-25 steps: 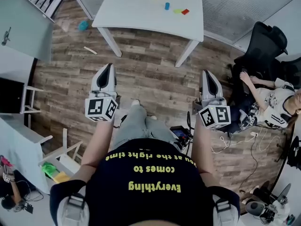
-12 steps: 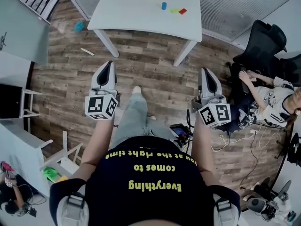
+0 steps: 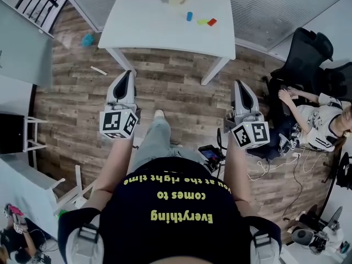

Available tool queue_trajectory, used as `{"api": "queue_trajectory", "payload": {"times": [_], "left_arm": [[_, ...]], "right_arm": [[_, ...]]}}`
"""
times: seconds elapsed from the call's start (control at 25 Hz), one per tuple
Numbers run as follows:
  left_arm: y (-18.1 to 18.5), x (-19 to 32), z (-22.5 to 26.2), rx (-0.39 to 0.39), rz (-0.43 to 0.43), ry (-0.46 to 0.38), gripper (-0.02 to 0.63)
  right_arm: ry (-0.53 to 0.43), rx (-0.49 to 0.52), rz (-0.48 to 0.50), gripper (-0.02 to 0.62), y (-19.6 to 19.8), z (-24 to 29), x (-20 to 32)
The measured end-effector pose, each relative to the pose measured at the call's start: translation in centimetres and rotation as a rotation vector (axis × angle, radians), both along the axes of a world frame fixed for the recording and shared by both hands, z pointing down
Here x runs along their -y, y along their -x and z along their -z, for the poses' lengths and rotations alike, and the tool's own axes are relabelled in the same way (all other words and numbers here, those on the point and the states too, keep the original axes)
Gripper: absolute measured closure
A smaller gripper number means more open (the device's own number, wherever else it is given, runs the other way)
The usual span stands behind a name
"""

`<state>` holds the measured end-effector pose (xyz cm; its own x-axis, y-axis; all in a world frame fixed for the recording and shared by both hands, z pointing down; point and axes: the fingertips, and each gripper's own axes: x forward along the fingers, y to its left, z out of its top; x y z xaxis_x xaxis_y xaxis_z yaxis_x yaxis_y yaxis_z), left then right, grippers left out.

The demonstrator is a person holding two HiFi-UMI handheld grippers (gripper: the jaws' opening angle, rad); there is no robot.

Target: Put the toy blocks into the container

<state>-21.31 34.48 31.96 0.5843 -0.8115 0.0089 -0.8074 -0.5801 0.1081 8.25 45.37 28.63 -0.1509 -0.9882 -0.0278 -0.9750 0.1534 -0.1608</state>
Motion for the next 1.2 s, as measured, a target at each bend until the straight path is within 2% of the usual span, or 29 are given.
{"api": "queue_trajectory", "payload": {"times": [0.68,1.2], "left_arm": [[0.3,15.3,0.4,-0.023,-0.067,0.006,0.607],[1.4,22.9,-0.8,-0.021,-0.114,0.022,0.607]], "right_arm": [[0.003,-0.007,-0.056,0.591,1.4,0.8,13.9],[0.007,-0.004,-0.083,0.591,2.7,-0.4,21.0]]}}
